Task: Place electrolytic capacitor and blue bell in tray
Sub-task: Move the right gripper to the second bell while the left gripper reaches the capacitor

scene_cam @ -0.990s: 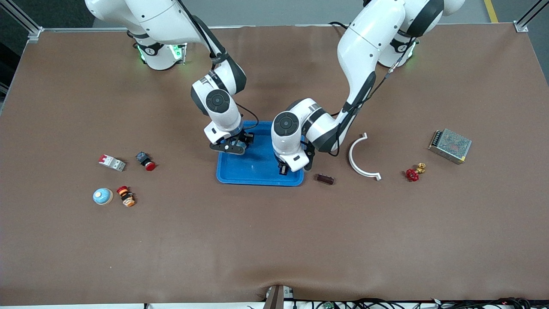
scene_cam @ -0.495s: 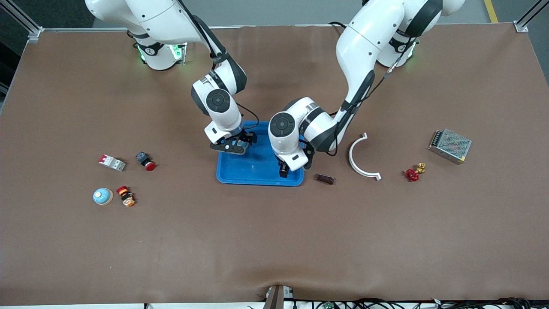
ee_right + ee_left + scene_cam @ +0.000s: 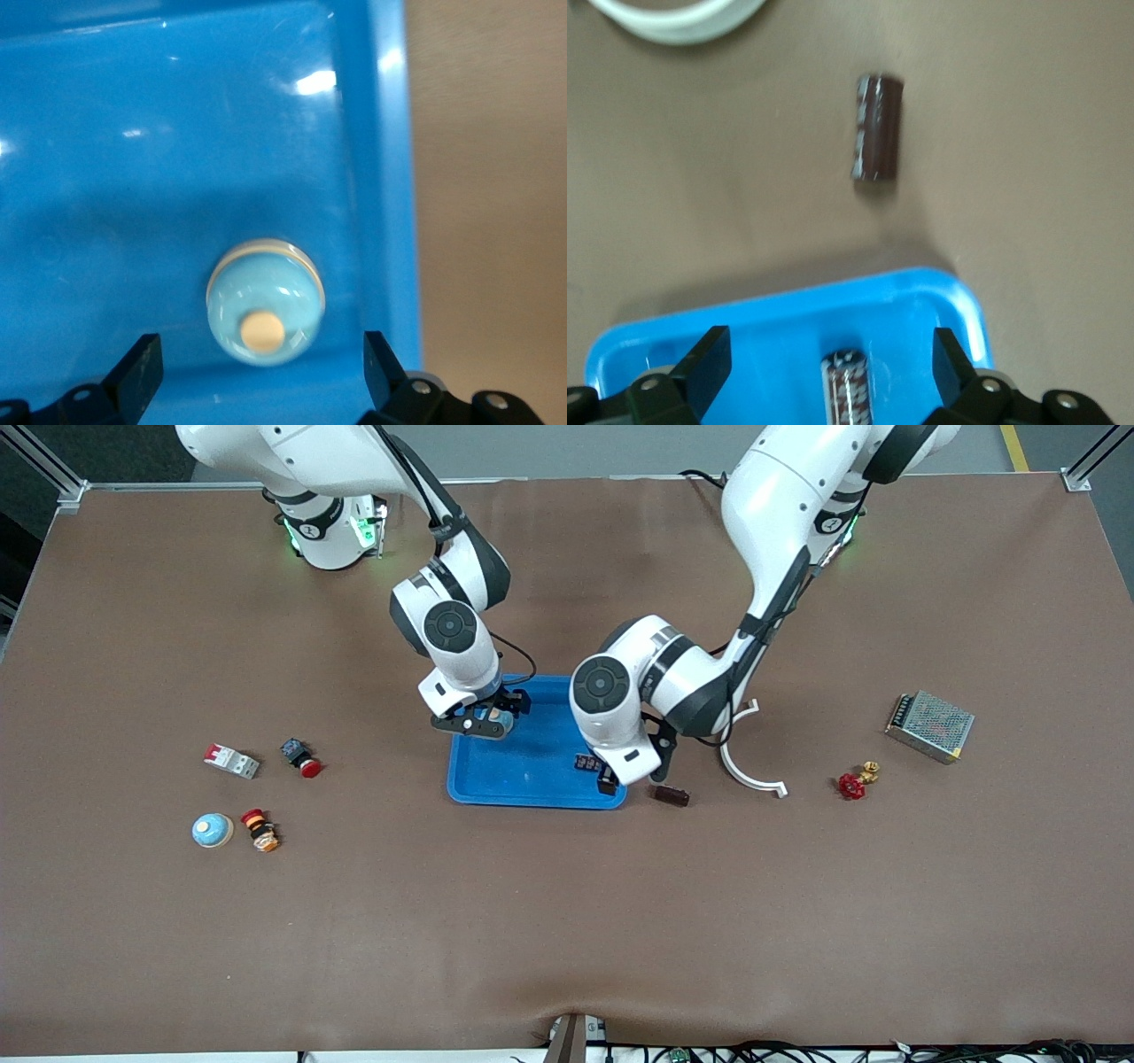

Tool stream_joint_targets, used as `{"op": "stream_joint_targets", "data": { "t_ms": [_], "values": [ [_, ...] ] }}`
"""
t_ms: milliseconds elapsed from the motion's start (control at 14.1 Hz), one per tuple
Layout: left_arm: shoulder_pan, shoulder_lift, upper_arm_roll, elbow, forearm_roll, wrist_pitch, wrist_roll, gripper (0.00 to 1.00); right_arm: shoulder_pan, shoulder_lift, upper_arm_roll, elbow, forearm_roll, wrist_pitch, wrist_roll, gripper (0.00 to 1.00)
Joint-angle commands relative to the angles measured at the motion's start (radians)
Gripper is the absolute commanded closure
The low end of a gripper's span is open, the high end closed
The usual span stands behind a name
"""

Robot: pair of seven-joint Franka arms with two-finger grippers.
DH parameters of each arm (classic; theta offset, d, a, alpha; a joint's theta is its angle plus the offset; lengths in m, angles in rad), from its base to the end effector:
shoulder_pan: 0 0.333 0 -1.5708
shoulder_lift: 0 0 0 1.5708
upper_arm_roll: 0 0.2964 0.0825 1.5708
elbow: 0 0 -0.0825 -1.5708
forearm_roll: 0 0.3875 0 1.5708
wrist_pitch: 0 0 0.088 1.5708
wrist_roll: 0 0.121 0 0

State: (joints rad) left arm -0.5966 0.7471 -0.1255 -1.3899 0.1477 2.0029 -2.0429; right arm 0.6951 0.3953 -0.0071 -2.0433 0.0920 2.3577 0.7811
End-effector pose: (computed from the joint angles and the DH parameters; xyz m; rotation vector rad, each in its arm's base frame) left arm 0.5454 -0.4469 0.2274 -2.4148 -1.7941 -0.0274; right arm 0.4481 0.3710 0.2048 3.1177 -0.2507 -0.1562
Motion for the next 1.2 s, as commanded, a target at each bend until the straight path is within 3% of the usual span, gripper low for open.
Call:
{"op": "stream_joint_targets", "data": {
  "t_ms": [0, 565, 1131],
  "values": [
    [0.035, -0.026, -0.003, -0.038, -0.016, -0.015, 0.062, 0.0, -0.031, -0.073, -0.005, 0.043, 0.0, -0.156, -0.052, 0.0],
    [0.139, -0.025, -0.002, -0.123, -0.008, 0.109, 0.168, 0.0, -0.313, -0.122, -0.005, 0.343, -0.023, -0.636, -0.518, 0.0],
    [0.156, -0.008, 0.001, -0.196, -0.004, 0.255, 0.168, 0.0, -0.594, -0.108, -0.005, 0.431, -0.152, -0.643, -1.06, 0.0]
  ]
}}
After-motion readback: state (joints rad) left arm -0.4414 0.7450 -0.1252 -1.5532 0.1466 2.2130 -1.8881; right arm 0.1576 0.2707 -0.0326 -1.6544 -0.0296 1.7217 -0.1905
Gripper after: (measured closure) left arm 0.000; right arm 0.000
